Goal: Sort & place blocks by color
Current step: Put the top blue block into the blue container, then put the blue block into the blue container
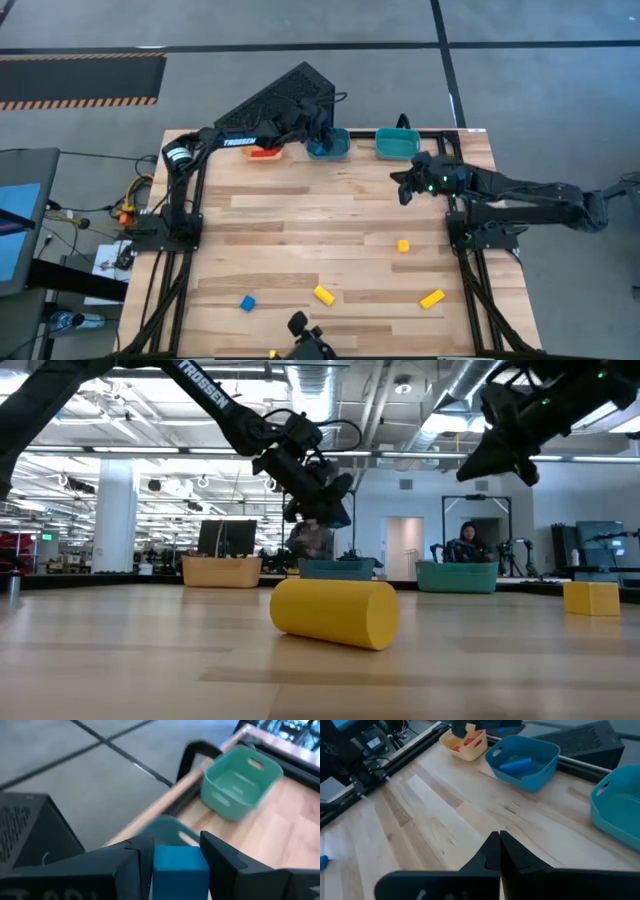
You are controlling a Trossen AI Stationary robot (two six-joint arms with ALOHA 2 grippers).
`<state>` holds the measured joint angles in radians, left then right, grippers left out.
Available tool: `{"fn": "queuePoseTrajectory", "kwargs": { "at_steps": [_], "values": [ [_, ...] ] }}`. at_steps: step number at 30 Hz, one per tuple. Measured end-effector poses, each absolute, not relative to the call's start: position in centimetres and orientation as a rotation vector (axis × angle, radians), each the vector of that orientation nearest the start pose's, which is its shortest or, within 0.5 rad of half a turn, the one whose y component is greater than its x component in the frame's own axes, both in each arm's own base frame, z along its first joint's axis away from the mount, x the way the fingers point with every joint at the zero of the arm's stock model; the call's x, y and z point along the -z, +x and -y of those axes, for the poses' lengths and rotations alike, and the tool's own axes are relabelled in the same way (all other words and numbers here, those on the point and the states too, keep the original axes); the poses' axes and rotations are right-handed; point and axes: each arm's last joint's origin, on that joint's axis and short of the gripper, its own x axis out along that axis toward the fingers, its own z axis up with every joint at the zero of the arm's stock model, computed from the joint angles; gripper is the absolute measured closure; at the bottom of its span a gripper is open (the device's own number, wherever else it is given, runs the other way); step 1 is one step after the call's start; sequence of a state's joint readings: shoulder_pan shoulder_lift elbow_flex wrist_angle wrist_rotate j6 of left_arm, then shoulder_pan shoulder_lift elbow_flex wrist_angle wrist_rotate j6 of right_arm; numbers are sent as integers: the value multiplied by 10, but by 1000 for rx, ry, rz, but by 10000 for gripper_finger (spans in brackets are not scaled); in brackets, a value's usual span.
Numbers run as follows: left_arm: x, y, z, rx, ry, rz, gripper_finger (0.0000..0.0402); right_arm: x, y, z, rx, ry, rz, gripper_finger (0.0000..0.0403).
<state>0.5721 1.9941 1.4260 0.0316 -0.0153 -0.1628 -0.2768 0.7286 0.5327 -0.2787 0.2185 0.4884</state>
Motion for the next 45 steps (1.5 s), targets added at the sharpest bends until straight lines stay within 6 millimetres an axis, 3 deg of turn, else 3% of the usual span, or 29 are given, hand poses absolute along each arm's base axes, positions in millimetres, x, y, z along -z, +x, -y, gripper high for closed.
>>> {"fn": "queuePoseTrajectory", "kwargs": {
  "at_steps": [8,18,24,28,34,40,42,45],
  "values": [
    [-205,365,-254,-667,-424,-545,281,-246,153,88,557,544,-301,392],
    [-206,366,-255,-591,-347,-549,214,-239,174,124,471,578,-205,392],
    [-211,366,-258,-543,-334,-582,199,-228,188,139,430,626,-164,392],
    [-244,368,-266,-418,-333,-578,204,-219,197,150,373,646,-144,392],
    [-307,365,-285,-401,-105,-522,224,-214,213,170,353,680,-146,392],
    [-382,334,-299,-455,63,-353,249,-223,234,194,355,646,-129,392],
    [-394,321,-305,-475,92,-306,257,-229,241,203,357,626,-114,392],
    [-394,304,-320,-498,63,-305,267,-239,248,213,352,590,-92,392]
  ]
}}
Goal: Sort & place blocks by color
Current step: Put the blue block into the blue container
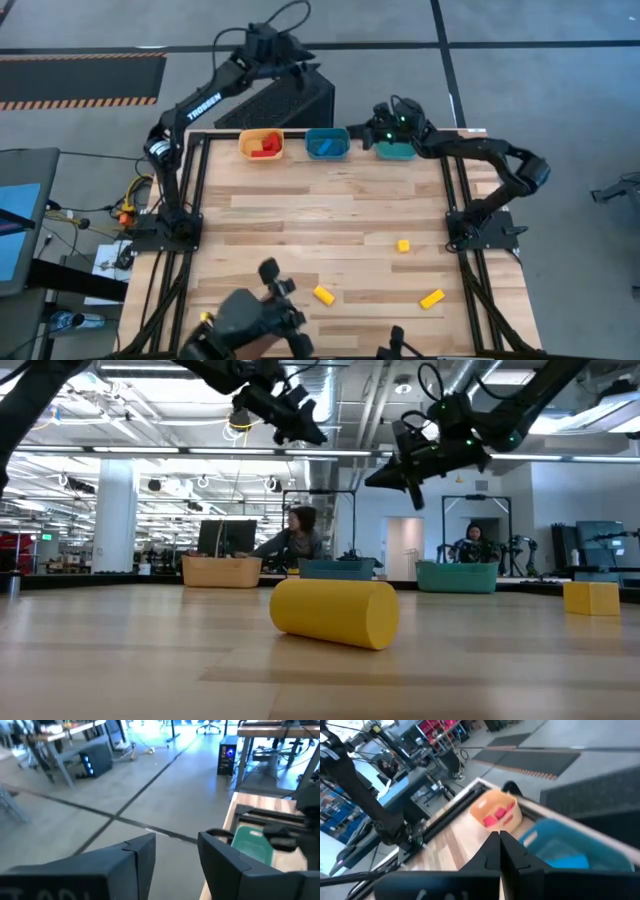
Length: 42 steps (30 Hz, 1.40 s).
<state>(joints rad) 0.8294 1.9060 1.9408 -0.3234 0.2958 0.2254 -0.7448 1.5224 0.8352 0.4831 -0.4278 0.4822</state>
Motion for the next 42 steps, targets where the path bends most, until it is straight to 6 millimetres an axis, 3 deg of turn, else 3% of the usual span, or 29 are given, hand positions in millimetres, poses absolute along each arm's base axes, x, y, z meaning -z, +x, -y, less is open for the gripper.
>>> {"fn": "queuePoseTrajectory", "kwargs": {
  "at_steps": [5,16,18,23,25,30,36,42],
  "values": [
    [-390,286,-332,-469,0,-334,275,-249,257,221,315,560,-78,392],
    [-375,285,-331,-400,-53,-387,276,-249,258,222,304,560,-84,392],
    [-358,284,-332,-399,-100,-419,276,-249,258,222,304,551,-87,392],
    [-291,285,-327,-340,-272,-508,276,-238,256,220,316,505,-203,392],
    [-280,284,-318,-309,-308,-504,276,-234,255,219,321,531,-245,392],
    [-296,272,-299,-361,-239,-433,276,-229,254,218,326,532,-293,392],
    [-333,250,-279,-498,-136,-431,276,-215,258,221,322,521,-332,392],
    [-337,242,-246,-441,-208,-564,276,-209,273,214,277,519,-314,397]
  ]
}}
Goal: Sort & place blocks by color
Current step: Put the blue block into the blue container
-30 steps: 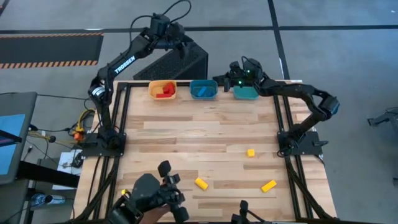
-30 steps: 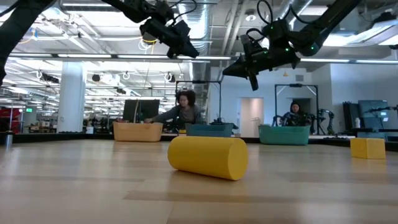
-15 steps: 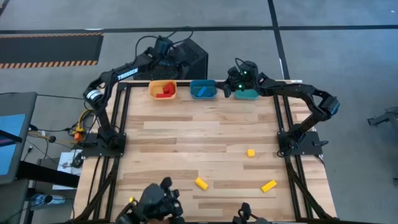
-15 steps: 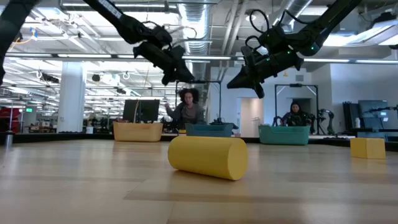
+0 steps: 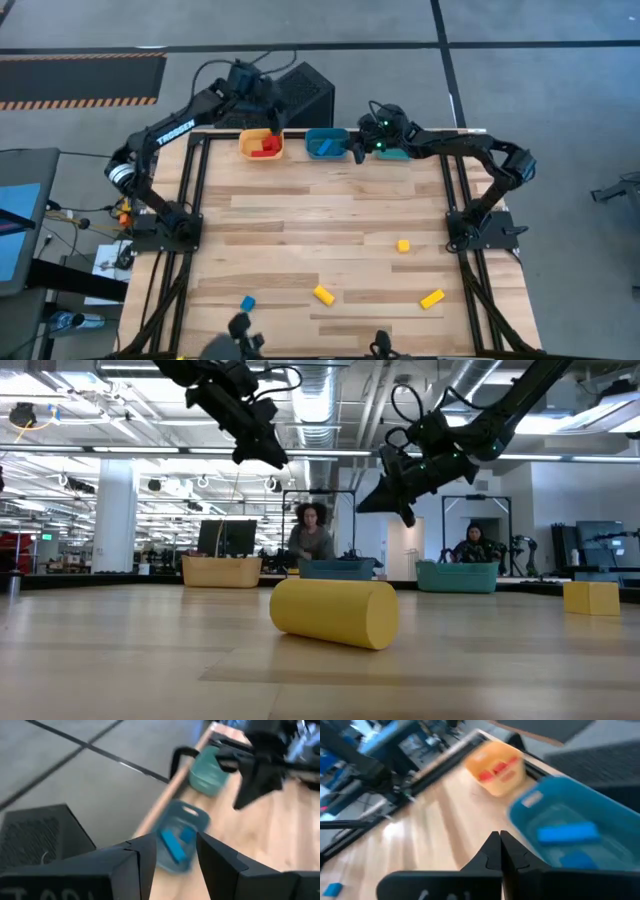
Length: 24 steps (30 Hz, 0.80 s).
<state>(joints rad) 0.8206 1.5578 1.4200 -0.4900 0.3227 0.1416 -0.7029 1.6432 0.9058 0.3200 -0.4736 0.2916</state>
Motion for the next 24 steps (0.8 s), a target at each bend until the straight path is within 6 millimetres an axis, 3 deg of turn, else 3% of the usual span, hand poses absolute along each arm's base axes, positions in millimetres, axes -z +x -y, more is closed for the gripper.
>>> {"fn": "queuePoseTrajectory", "kwargs": {
  "at_steps": [4,10,16,20,24],
  "values": [
    [-322,242,-209,-449,-238,-559,276,-215,286,197,210,506,-288,399],
    [-300,225,-146,-559,-325,-314,276,-235,295,158,60,497,-309,398],
    [-274,207,-108,-566,-549,-196,276,-250,296,114,-65,413,-385,398],
    [-267,214,-83,-411,-712,-201,276,-261,299,95,-145,290,-337,398],
    [-271,225,-50,-390,-709,-193,276,-267,303,90,-167,269,-267,398]
  ]
}}
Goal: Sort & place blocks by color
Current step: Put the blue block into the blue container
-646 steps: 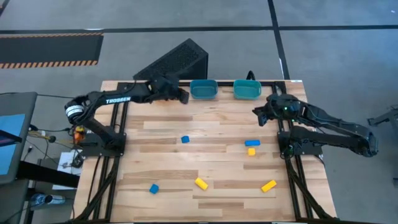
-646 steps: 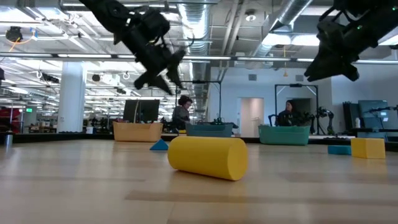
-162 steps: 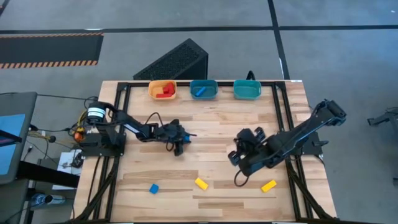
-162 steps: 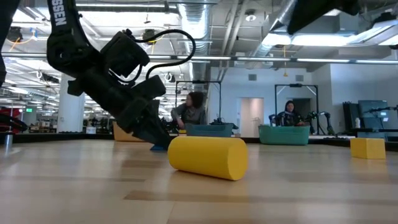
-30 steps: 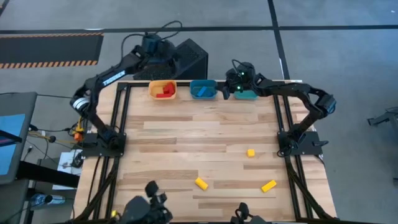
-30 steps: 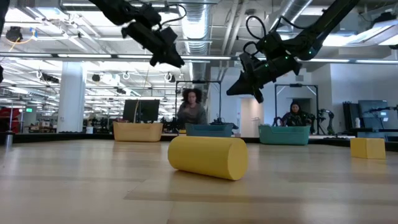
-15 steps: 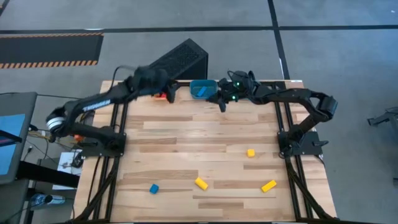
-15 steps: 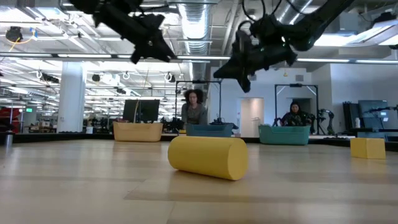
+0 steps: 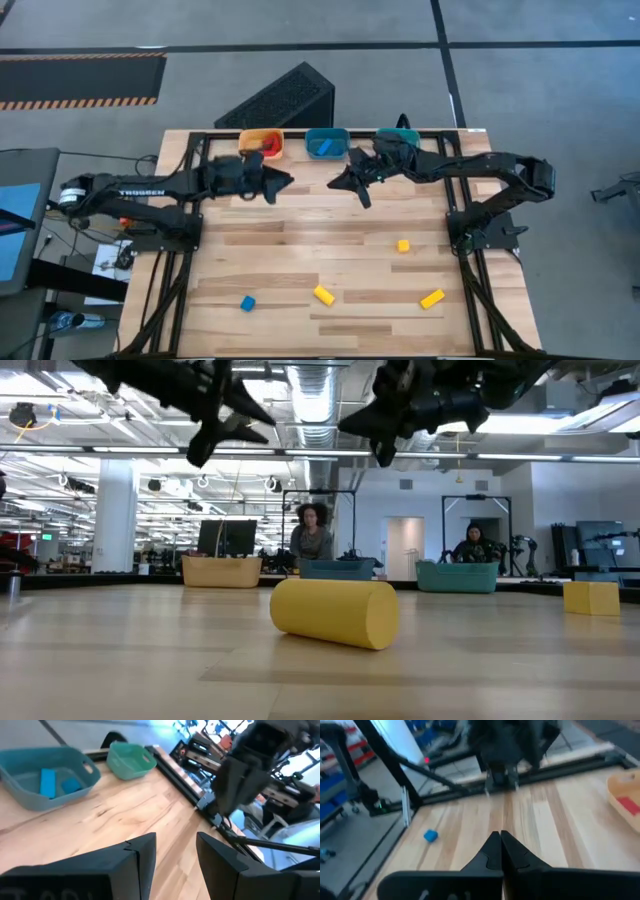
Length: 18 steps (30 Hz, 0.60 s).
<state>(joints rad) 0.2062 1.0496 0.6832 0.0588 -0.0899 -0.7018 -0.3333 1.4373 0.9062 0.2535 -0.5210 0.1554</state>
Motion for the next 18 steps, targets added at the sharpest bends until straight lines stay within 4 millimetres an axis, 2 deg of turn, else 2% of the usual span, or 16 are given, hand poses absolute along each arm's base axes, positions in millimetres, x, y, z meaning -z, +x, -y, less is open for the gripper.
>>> {"fn": "queuePoseTrajectory", "kwargs": {
  "at_steps": [5,9,14,18],
  "values": [
    [-277,227,-12,-457,-671,-141,276,-269,306,86,-179,304,-244,398],
    [-275,223,5,-486,-689,-145,276,-269,308,79,-212,300,-247,397],
    [-277,223,10,-479,-720,-126,276,-277,307,78,-299,284,-189,394],
    [-292,221,5,-476,-695,-80,276,-299,294,88,-277,247,-84,398]
  ]
}}
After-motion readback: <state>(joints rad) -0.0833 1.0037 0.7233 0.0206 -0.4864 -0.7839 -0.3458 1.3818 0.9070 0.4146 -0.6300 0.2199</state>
